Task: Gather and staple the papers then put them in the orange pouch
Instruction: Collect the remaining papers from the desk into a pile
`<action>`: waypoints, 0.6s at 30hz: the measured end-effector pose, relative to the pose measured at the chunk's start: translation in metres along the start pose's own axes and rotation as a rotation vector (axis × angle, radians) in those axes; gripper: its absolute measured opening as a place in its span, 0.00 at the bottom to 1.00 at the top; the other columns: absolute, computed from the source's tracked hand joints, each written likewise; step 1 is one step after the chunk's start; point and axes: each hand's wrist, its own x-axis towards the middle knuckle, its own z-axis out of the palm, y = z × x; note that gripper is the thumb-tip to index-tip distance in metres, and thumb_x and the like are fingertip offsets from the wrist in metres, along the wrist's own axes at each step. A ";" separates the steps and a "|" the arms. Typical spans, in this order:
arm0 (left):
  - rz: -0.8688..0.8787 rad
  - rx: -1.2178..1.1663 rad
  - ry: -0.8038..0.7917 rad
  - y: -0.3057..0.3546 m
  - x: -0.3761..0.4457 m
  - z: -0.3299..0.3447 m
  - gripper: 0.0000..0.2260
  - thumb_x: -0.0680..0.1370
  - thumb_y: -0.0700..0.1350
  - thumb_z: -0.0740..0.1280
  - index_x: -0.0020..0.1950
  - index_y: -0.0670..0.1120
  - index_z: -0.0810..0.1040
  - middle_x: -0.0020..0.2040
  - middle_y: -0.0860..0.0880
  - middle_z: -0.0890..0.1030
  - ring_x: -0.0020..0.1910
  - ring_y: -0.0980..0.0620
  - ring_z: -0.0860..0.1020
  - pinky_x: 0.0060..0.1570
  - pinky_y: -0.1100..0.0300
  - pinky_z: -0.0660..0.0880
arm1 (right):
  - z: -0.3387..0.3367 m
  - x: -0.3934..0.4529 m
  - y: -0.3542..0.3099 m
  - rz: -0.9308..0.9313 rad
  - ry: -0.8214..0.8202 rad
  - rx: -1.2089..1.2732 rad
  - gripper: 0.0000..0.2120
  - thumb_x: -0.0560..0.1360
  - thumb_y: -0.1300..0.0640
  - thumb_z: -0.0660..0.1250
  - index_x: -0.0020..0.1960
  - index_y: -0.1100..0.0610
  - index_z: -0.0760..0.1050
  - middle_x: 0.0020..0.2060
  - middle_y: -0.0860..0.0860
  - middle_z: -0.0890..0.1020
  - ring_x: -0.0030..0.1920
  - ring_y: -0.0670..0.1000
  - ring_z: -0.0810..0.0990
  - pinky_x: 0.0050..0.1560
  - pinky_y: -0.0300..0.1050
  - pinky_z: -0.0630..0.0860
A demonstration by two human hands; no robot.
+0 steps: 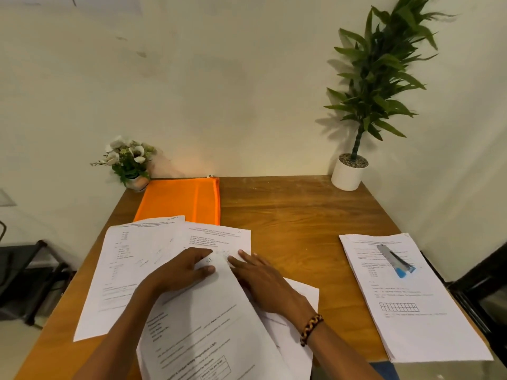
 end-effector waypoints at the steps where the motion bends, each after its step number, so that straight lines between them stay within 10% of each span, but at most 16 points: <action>1: 0.002 0.002 0.004 0.000 0.000 -0.001 0.25 0.81 0.55 0.65 0.77 0.51 0.65 0.76 0.50 0.68 0.73 0.50 0.69 0.72 0.53 0.64 | 0.000 -0.004 0.004 0.011 0.016 0.009 0.28 0.83 0.58 0.63 0.79 0.43 0.61 0.80 0.44 0.62 0.82 0.48 0.50 0.80 0.52 0.49; 12: 0.181 -0.077 0.052 0.016 0.018 0.008 0.09 0.82 0.53 0.65 0.62 0.59 0.78 0.60 0.69 0.78 0.60 0.69 0.75 0.62 0.64 0.73 | -0.017 -0.039 0.048 0.185 0.115 0.057 0.28 0.76 0.71 0.68 0.69 0.47 0.78 0.72 0.41 0.74 0.79 0.42 0.60 0.76 0.52 0.67; 18: 0.222 -0.078 0.100 0.023 0.020 0.004 0.11 0.82 0.47 0.65 0.62 0.60 0.75 0.59 0.68 0.76 0.57 0.73 0.74 0.55 0.72 0.70 | -0.040 -0.025 0.043 0.431 0.173 0.216 0.26 0.80 0.49 0.69 0.75 0.52 0.70 0.73 0.49 0.74 0.75 0.52 0.67 0.76 0.53 0.65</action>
